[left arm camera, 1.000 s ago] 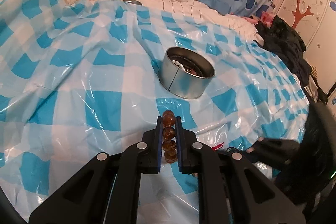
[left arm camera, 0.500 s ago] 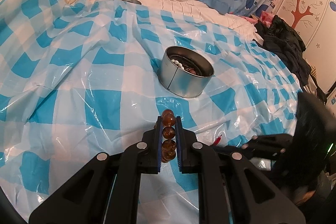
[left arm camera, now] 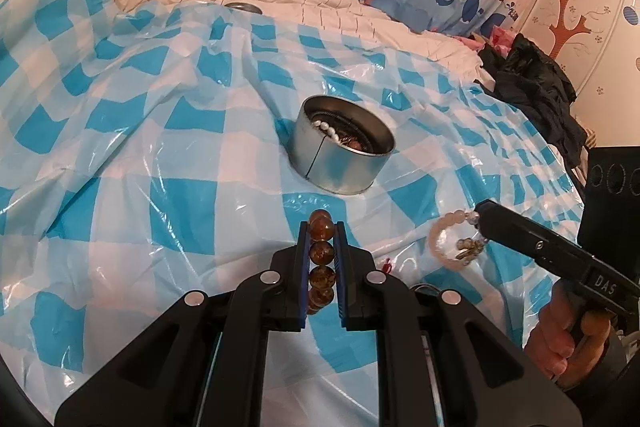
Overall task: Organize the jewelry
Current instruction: 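Carry the brown bead bracelet in the left tool and white bead bracelet in the right tool toward the tin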
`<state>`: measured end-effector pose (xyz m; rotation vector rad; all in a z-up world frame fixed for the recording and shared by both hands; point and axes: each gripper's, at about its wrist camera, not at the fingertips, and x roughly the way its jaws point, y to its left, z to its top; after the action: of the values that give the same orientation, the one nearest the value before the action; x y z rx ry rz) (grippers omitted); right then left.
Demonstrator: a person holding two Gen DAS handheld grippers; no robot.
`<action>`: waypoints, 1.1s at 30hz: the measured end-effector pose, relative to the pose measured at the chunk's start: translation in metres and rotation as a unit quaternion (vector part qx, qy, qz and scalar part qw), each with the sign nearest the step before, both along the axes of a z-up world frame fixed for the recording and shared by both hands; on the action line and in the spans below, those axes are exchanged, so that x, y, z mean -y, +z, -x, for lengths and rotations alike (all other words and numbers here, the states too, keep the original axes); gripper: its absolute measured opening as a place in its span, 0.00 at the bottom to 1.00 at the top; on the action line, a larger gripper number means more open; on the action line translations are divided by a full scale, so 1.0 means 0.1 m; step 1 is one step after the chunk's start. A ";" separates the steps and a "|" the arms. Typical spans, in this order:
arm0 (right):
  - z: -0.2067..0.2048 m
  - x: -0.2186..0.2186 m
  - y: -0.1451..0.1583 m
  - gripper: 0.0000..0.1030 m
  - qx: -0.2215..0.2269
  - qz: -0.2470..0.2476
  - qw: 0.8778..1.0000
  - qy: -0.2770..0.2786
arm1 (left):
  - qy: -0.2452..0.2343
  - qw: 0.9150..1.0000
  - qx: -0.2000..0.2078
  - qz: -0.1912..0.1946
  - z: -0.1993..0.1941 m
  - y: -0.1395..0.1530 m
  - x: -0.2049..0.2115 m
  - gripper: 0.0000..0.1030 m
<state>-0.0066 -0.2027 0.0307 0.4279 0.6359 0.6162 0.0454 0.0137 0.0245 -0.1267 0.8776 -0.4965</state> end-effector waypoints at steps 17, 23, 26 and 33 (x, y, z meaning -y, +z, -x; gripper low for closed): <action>0.02 0.05 -0.01 0.08 0.002 0.005 1.000 -0.010 | -0.009 0.998 0.041 -0.051 0.05 0.12 0.32 0.10; 0.03 0.07 0.00 0.08 0.003 0.007 1.000 -0.012 | -0.009 0.997 0.050 -0.062 0.05 0.14 0.35 0.10; 0.02 0.07 0.01 0.08 0.004 0.006 1.000 -0.013 | -0.009 0.996 0.055 -0.069 0.06 0.16 0.39 0.10; 0.00 0.11 0.03 0.08 0.007 0.004 1.000 -0.020 | -0.007 0.996 0.061 -0.070 0.02 0.18 0.42 0.10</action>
<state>-0.0067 -0.2136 0.0334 0.4281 0.6150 0.5776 0.0432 -0.0288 0.0420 0.0369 0.7917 -0.4497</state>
